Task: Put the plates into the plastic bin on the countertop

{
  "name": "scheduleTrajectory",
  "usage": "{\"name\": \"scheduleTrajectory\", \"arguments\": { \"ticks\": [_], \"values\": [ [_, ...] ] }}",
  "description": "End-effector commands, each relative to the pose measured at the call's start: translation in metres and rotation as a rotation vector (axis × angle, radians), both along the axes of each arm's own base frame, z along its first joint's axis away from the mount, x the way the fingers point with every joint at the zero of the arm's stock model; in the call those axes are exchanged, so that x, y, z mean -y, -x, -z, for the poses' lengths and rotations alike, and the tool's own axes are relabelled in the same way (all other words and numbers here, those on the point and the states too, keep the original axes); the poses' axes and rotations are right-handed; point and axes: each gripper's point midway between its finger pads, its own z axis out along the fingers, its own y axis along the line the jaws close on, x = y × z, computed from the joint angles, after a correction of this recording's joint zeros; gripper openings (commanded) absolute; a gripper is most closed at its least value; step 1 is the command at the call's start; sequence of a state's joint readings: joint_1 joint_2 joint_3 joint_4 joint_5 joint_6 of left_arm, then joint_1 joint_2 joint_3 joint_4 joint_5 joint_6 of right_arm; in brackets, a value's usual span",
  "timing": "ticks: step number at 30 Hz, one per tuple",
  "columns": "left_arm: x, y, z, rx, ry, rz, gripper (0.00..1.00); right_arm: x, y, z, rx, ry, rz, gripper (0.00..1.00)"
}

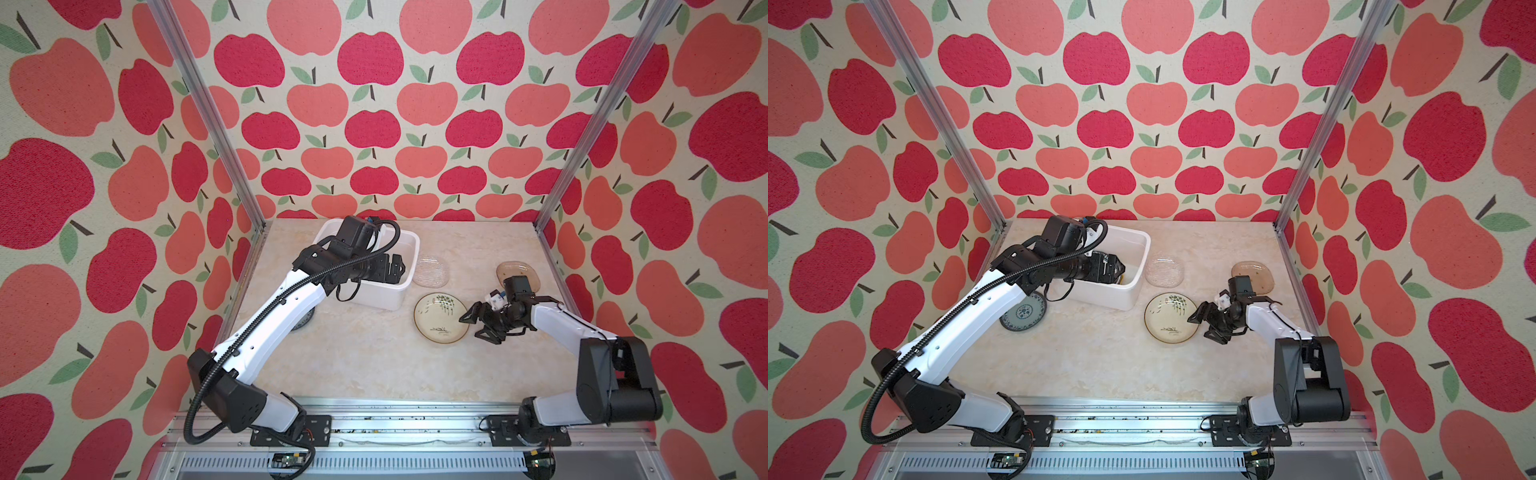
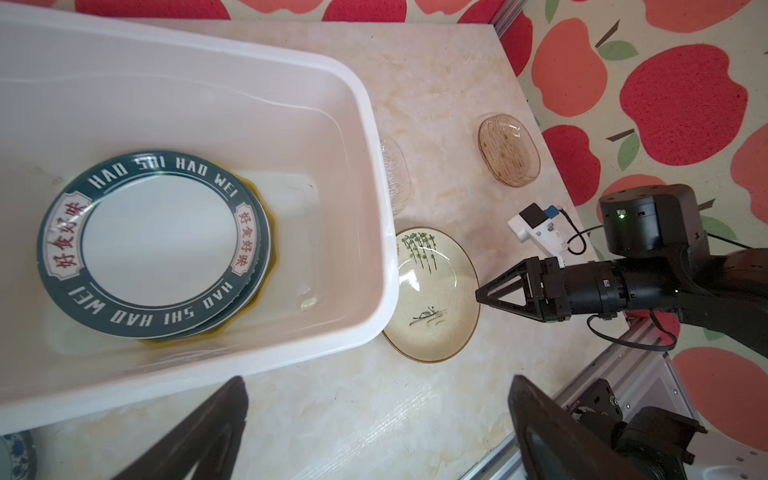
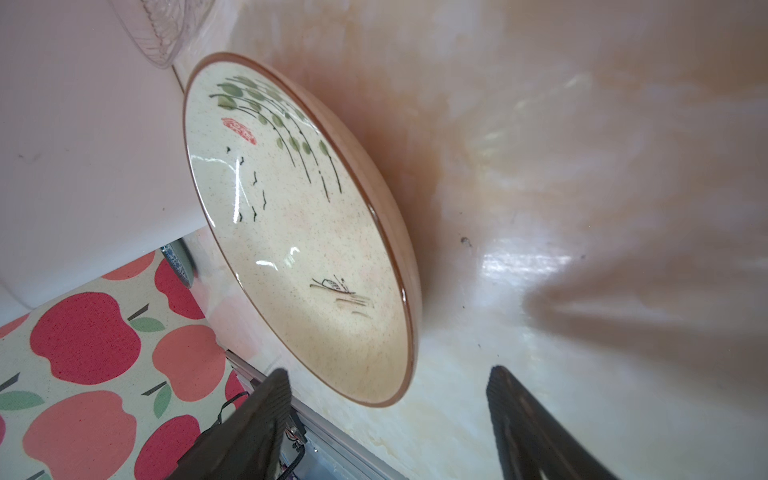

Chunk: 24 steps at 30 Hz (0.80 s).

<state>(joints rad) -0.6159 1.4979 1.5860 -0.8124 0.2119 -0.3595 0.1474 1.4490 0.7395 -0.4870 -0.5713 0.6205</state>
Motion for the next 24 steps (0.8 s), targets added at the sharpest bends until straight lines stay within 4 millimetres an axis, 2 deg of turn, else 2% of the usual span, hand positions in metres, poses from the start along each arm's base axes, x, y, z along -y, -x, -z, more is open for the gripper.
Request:
{"name": "scheduleTrajectory", "arguments": {
  "ticks": [1,5,10,16,24],
  "values": [
    [0.016,0.001,0.012,-0.112,0.053,0.036,0.99,-0.007,0.0,0.004,0.012,-0.057,-0.027,0.79],
    [0.026,-0.013,0.039,-0.151,0.013,0.05,0.99,-0.011,0.002,0.013,-0.009,-0.095,-0.018,0.79],
    [0.036,-0.026,0.055,-0.14,-0.001,0.081,0.99,-0.018,0.001,0.024,-0.02,-0.15,0.002,0.79],
    [0.047,-0.03,0.066,-0.171,-0.002,0.123,0.99,-0.028,-0.008,0.031,-0.015,-0.244,0.027,0.79],
    [0.057,-0.021,0.071,-0.197,0.008,0.154,0.99,-0.048,-0.018,0.034,-0.001,-0.351,0.026,0.77]
  ]
}}
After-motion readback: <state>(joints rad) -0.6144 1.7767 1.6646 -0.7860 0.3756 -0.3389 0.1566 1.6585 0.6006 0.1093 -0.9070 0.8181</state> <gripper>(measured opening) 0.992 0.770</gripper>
